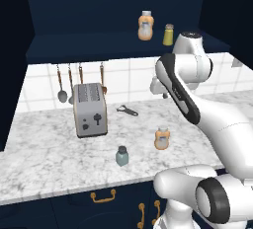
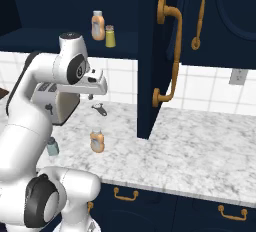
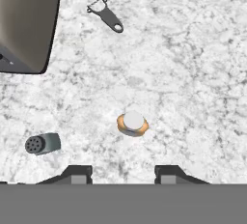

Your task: Put the shaker and condiment bottle from the counter next to their counterparts in the cabinet.

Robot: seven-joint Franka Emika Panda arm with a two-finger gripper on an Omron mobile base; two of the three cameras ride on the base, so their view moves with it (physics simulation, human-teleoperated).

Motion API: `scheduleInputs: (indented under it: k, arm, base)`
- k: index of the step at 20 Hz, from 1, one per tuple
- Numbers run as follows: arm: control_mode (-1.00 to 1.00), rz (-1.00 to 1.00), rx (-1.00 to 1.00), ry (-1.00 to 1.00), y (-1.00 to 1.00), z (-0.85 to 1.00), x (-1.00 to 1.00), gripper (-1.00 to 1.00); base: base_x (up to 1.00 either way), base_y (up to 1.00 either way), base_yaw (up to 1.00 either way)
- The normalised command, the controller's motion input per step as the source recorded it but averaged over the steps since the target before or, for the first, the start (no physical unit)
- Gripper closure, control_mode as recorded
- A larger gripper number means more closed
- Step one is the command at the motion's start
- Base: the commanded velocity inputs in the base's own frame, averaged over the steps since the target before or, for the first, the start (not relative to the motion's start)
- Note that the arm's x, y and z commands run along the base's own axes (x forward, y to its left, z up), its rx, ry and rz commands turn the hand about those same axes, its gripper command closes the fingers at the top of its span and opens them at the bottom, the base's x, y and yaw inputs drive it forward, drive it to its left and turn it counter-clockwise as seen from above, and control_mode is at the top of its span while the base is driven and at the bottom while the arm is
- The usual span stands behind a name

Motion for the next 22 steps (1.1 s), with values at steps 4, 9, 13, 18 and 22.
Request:
scheduleInputs:
  k: [4, 9, 13, 18, 22]
  arm:
    - [-1.00, 0.06, -0.01, -0.02, -0.02, -0.16, -0.25, -1.00]
    - [-1.00, 0.18, -0.01, 0.01, -0.25, -0.53, -0.09, -1.00]
    - [-1.00, 0.30, 0.00, 0.00, -0.33, -0.35, -0.05, -1.00]
    - [-1.00, 0.24, 0.00, 0.00, -0.11, -0.17, -0.06, -1.00]
    - [-1.00, 0.16, 0.00, -0.06, -0.04, -0.39, -0.08, -1.00]
  base:
    - [0.00, 0.00, 0.00]
    - [0.00, 0.00, 0.00]
    - [0.00, 0.00, 0.00]
    - [0.00, 0.00, 0.00]
    - [0.00, 0.00, 0.00]
